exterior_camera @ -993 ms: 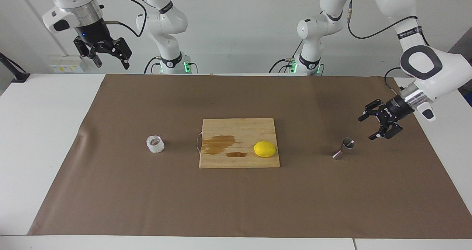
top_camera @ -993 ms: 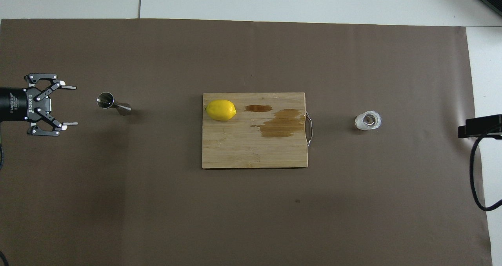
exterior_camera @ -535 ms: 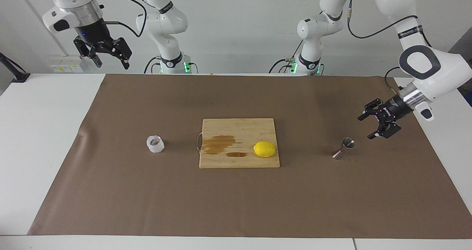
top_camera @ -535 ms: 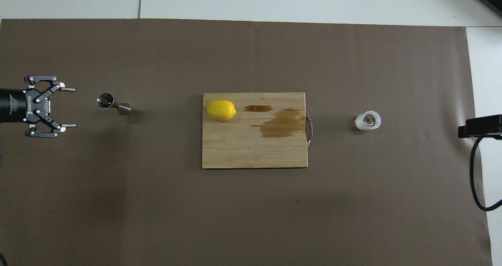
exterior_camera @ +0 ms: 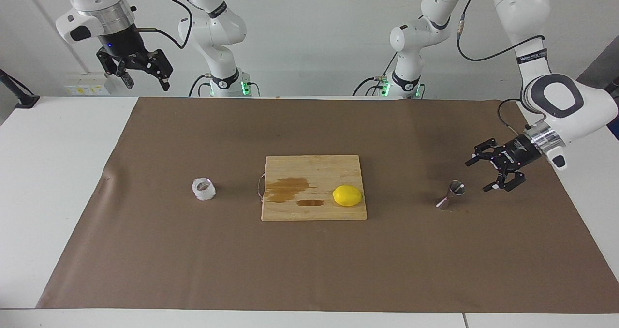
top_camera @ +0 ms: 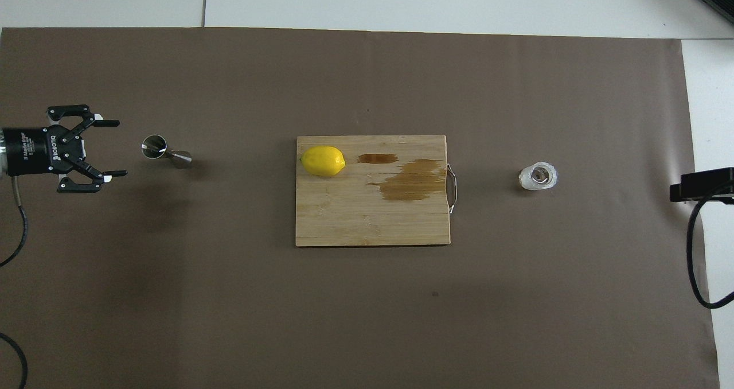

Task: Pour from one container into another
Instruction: 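Align the open left gripper around the small metal cup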

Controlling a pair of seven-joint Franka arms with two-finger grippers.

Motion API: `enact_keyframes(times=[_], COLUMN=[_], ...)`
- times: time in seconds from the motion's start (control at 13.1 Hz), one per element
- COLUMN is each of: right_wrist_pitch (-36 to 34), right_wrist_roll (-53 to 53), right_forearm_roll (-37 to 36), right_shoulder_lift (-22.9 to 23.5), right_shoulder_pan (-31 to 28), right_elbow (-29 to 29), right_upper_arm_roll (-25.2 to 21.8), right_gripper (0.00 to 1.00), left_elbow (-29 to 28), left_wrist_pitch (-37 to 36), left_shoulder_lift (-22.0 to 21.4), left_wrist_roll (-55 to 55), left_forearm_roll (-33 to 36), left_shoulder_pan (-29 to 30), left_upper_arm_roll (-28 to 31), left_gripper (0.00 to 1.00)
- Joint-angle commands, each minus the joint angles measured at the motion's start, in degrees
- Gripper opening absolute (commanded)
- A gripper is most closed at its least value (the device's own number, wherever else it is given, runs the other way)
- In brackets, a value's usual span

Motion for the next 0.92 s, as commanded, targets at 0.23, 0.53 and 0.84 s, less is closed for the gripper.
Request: enact_keyframes(times=[0.23, 0.53, 0.84], right_wrist_pitch=[-0.47, -0.47, -0.47], right_wrist_roll=[0.66, 0.66, 0.66], right_forearm_roll=[-1.03, -0.94, -0.94], right_shoulder_lift=[-1.13, -1.13, -1.13], right_shoulder_pan=[-0.24, -0.24, -0.24], right_elbow=[-1.06, -1.06, -1.06], right_upper_arm_roll=[0.33, 0.33, 0.33], right_gripper=[1.00, 1.00, 1.00], left_elbow=[0.42, -1.95, -3.45], left_wrist_pitch=[-1.10, -0.48, 0.04], left_shoulder_lift=[3.91, 3.39, 3.03], left_wrist_roll=[0.40, 1.01, 2.95], left_forearm_roll=[-6.71, -9.44, -9.70], left_shoulder_pan=[1.27, 0.39, -0.40], left_upper_arm_roll=[-0.19, -0.19, -0.19], left_gripper=[1.00, 1.00, 1.00])
